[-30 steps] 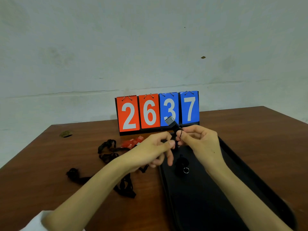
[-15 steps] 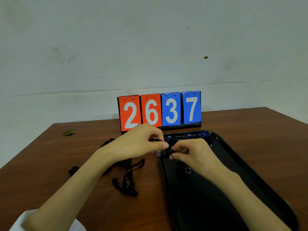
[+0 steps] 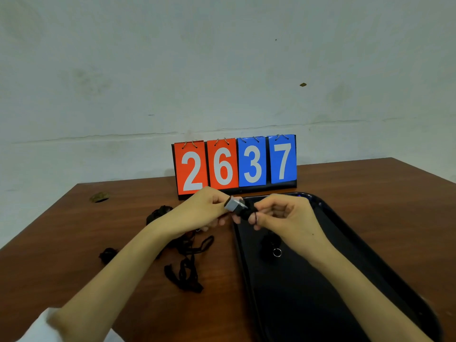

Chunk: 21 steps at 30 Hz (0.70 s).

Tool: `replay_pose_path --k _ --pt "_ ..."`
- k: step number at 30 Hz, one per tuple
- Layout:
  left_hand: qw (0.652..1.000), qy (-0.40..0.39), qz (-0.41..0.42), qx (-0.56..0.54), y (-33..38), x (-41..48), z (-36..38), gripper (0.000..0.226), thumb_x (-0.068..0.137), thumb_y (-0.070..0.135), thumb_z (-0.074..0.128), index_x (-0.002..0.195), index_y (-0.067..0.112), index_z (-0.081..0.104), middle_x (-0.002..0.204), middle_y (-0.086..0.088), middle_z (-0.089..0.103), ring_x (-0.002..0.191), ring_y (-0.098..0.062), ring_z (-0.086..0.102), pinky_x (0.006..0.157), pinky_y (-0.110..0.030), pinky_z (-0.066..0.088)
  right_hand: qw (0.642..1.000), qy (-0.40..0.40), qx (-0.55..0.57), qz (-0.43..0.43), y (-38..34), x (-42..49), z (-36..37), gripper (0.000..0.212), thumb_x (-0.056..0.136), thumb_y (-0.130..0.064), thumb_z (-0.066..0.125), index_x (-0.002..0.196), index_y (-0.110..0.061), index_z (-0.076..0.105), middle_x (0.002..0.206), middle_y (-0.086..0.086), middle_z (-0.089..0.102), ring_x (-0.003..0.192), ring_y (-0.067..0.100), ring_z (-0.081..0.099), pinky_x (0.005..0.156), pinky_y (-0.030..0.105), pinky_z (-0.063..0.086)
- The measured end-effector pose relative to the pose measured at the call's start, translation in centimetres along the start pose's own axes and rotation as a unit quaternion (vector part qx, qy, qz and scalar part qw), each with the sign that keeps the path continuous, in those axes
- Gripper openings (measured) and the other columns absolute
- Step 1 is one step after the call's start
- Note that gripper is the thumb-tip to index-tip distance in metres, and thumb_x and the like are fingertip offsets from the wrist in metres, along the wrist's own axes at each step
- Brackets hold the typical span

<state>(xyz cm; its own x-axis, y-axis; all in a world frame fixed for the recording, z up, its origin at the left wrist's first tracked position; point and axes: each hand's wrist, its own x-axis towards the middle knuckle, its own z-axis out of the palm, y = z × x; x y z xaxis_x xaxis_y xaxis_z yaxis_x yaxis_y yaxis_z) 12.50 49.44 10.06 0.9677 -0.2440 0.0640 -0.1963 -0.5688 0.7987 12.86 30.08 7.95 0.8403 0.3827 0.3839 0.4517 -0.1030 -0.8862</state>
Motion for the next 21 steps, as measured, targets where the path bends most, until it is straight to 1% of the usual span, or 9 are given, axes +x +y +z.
replay_pose_path --k 2,4,8,10,12,14,17,19,21 --pt "1.000 -0.015 -0.001 -0.026 0.1 0.0 0.6 0.038 0.093 0.038 0.047 0.068 0.022 0.070 0.054 0.001 0.050 0.039 -0.006 0.035 0.041 -0.017 0.027 0.999 0.026 0.025 -0.009 -0.1 0.1 -0.1 0.017 0.072 -0.004 0.071 0.081 -0.018 0.068 0.073 -0.002 0.073 0.065 0.012 0.069 0.067 0.018 0.054" --pt "0.999 -0.018 0.003 -0.036 0.1 0.0 1.3 0.042 0.096 0.039 0.042 0.079 0.012 0.069 0.055 0.001 0.049 0.038 -0.004 0.033 0.039 -0.016 0.026 0.998 0.048 0.035 -0.015 0.0 0.2 -0.1 0.016 0.072 -0.006 0.071 0.082 -0.018 0.068 0.073 -0.002 0.073 0.065 0.011 0.068 0.066 0.017 0.054" --pt "0.999 0.002 0.019 -0.028 0.3 0.2 2.5 0.034 0.099 0.033 0.039 0.079 0.011 0.055 0.051 0.003 0.043 0.035 -0.002 0.032 0.038 -0.015 0.027 0.992 0.118 0.048 0.013 0.4 0.4 -0.1 0.014 0.073 -0.007 0.071 0.082 -0.018 0.068 0.070 -0.003 0.072 0.064 0.010 0.068 0.065 0.016 0.054" --pt "0.999 0.008 0.019 -0.032 0.3 0.1 2.7 0.030 0.099 0.031 0.040 0.077 0.012 0.050 0.051 0.006 0.039 0.036 -0.003 0.031 0.039 -0.015 0.027 0.988 0.151 0.030 0.032 0.6 0.5 -0.2 0.012 0.074 -0.010 0.071 0.084 -0.016 0.069 0.073 -0.001 0.072 0.065 0.011 0.069 0.065 0.018 0.055" --pt "1.000 0.013 0.026 -0.006 0.3 0.1 2.8 0.030 0.098 0.031 0.041 0.076 0.014 0.050 0.050 0.007 0.040 0.037 -0.002 0.033 0.042 -0.016 0.029 0.982 0.185 -0.002 0.046 1.0 0.6 -0.3 0.011 0.075 -0.014 0.072 0.084 -0.017 0.069 0.073 -0.002 0.071 0.065 0.009 0.068 0.065 0.017 0.055" --pt "0.998 0.014 0.038 0.037 0.5 -0.1 2.7 0.030 0.097 0.033 0.044 0.075 0.016 0.052 0.049 0.008 0.043 0.040 -0.002 0.036 0.045 -0.016 0.033 0.973 0.215 -0.075 0.047 1.4 0.7 -0.6 0.011 0.075 -0.017 0.073 0.085 -0.019 0.068 0.073 -0.006 0.069 0.064 0.005 0.066 0.063 0.014 0.054" --pt "0.995 0.020 0.056 0.074 1.1 -0.4 2.4 0.029 0.092 0.037 0.051 0.076 0.014 0.056 0.052 0.008 0.045 0.045 -0.002 0.040 0.052 -0.015 0.037 0.962 0.200 -0.184 0.037 1.9 0.8 -0.9 0.014 0.076 -0.018 0.073 0.089 -0.017 0.068 0.073 -0.012 0.065 0.068 0.001 0.064 0.066 0.012 0.050" --pt "0.993 0.028 0.068 0.097 1.4 -0.6 2.0 0.026 0.089 0.038 0.057 0.079 0.014 0.058 0.058 0.002 0.049 0.054 -0.007 0.045 0.060 -0.022 0.041 0.959 0.168 -0.226 0.023 2.2 0.7 -0.8 0.013 0.076 -0.017 0.074 0.087 -0.016 0.068 0.071 -0.015 0.062 0.068 -0.001 0.061 0.066 0.010 0.048" --pt "0.990 0.035 0.076 0.112 1.7 -0.7 1.5 0.021 0.087 0.037 0.060 0.079 0.017 0.060 0.065 -0.004 0.058 0.062 -0.016 0.054 0.068 -0.028 0.047 0.959 0.130 -0.252 0.006 2.3 0.6 -0.5 0.012 0.076 -0.017 0.074 0.086 -0.016 0.069 0.071 -0.015 0.062 0.068 -0.002 0.061 0.067 0.011 0.049"
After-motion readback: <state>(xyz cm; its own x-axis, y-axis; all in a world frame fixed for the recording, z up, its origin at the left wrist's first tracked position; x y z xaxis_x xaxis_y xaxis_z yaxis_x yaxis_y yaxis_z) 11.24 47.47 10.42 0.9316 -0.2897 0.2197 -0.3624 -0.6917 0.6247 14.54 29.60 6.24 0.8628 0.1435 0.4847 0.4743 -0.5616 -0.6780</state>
